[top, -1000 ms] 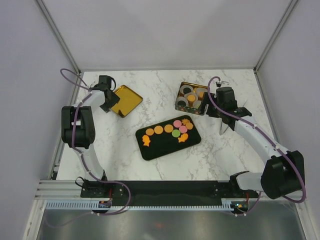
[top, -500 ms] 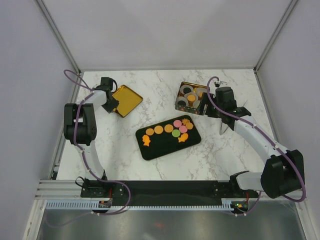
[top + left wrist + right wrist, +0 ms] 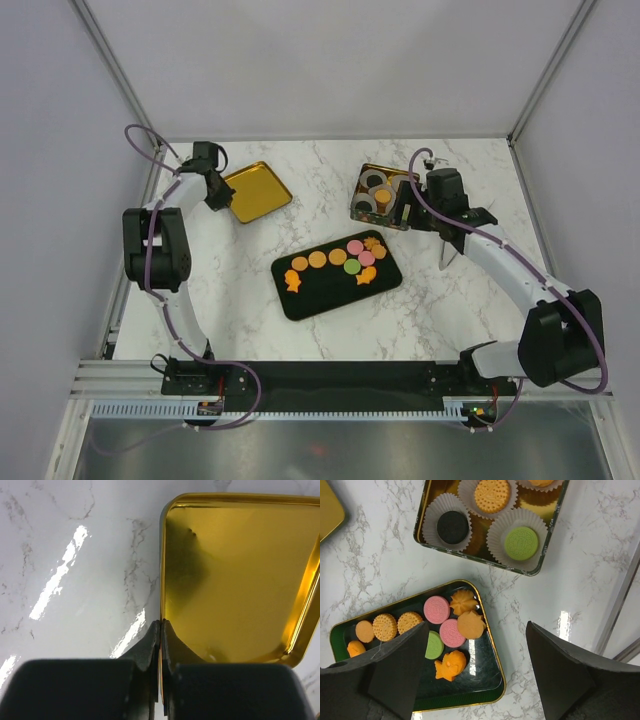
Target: Pack the cookies
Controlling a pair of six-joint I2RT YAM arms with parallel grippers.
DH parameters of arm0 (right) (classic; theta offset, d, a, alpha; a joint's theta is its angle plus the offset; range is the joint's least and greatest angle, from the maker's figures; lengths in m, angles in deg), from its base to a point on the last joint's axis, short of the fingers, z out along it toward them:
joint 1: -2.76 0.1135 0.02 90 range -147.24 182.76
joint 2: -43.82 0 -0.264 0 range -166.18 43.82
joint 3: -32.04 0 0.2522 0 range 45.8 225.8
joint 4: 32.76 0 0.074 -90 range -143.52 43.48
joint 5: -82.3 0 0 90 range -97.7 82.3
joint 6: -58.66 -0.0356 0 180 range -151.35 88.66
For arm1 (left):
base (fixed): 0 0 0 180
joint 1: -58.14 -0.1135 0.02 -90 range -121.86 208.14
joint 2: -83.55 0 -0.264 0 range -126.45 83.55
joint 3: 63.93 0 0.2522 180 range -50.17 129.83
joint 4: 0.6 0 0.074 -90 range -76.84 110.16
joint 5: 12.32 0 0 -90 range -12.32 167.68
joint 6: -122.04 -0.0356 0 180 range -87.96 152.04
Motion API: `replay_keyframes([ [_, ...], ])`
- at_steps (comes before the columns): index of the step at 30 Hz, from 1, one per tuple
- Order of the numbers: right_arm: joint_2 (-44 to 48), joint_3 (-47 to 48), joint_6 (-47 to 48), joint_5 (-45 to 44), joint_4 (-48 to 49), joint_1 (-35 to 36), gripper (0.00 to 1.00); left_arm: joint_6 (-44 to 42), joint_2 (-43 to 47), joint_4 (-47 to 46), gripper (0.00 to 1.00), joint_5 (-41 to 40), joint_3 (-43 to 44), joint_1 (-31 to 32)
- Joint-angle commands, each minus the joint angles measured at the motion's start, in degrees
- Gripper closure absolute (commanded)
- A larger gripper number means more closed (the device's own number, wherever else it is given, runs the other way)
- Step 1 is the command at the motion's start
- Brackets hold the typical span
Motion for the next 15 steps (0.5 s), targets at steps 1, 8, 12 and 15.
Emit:
replay_keyframes([
  [1, -1.32, 3.87, -0.12, 2.07, 1.79, 1.07, 0.13, -6.04, 5.46, -3.06, 0.98, 3.94, 2.13, -0.16],
  [8, -5.71, 8.79, -1.09, 4.62, 2.14, 2.03, 0.12, -8.77, 13.46, -6.49, 0.98, 6.58, -3.05, 0.45],
  [12, -8.08, 11.95, -1.26, 9.44, 3.90, 2.65, 0.11, -10.70, 17.15, -7.19, 0.98, 10.43, -5.87, 3.52],
  [15, -9.67, 13.71, -0.47, 11.30, 5.22, 3.53, 0.10, -11.85, 19.70, -7.28, 0.98, 12.19, -7.63, 7.65],
])
